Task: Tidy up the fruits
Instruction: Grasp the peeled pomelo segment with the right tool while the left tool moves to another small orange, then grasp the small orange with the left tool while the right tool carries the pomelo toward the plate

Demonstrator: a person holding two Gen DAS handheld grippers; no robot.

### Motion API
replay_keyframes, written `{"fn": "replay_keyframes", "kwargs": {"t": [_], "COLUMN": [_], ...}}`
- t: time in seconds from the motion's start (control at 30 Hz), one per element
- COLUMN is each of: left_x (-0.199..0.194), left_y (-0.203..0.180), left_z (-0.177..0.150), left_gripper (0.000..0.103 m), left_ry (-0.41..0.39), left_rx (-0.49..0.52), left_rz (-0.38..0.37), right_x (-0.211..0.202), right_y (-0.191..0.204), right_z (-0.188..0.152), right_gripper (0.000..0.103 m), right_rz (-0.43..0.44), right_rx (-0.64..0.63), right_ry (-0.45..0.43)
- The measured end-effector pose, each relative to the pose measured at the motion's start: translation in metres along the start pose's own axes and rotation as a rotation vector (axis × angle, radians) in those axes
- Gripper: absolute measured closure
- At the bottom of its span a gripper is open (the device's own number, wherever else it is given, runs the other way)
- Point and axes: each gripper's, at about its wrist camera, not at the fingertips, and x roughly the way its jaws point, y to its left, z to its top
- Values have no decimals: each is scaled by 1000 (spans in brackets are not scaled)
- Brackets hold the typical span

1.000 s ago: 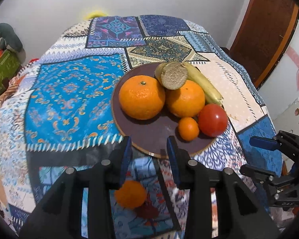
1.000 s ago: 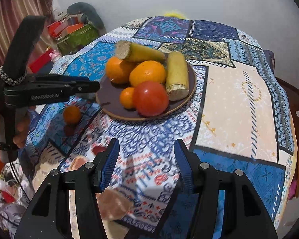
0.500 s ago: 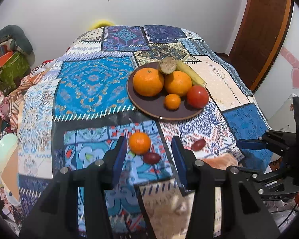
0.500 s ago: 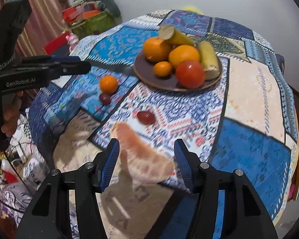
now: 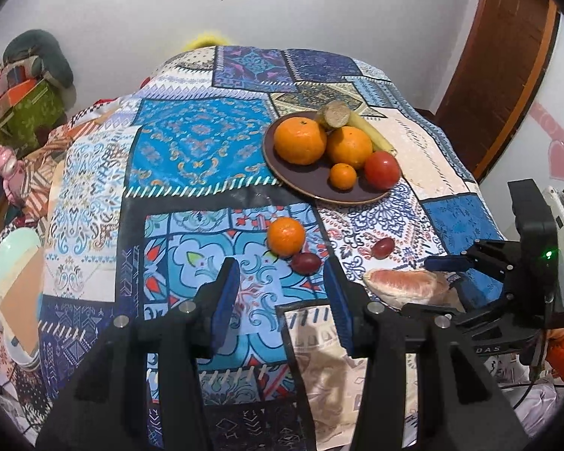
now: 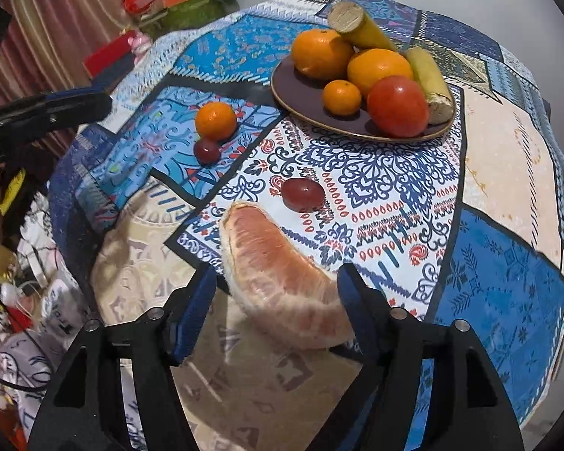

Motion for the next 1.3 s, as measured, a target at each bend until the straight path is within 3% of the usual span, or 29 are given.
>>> {"fn": "replay_keyframes", "kwargs": {"t": [0.27,0.37,0.5,0.73,1.03,1.3], "left_x": [8,9,9,15,35,64], "left_y": [5,6,6,3,-1,-4], "left_z": [-6,-8,-9,-9,3,19], "left_gripper": [57,57,57,57,57,57], "left_ry": [26,32,37,48,65,89], "left_rx": [-18,-21,-29,-18,-4,-1], "left_rz": [5,6,7,4,-5,-10], "right_x": [17,19,19,15,-20,-47], "right_y": [6,6,5,2,-16,-45], "right_z": [4,6,10,12,-5,0], "right_gripper": [33,38,54,59,61,62], "right_rz": [-40,-52,-53,-48,-33,-32], "right_rx": [-82,-89,-92,-100,8,107], "right_ry": [39,31,33,42,-49,-146]}}
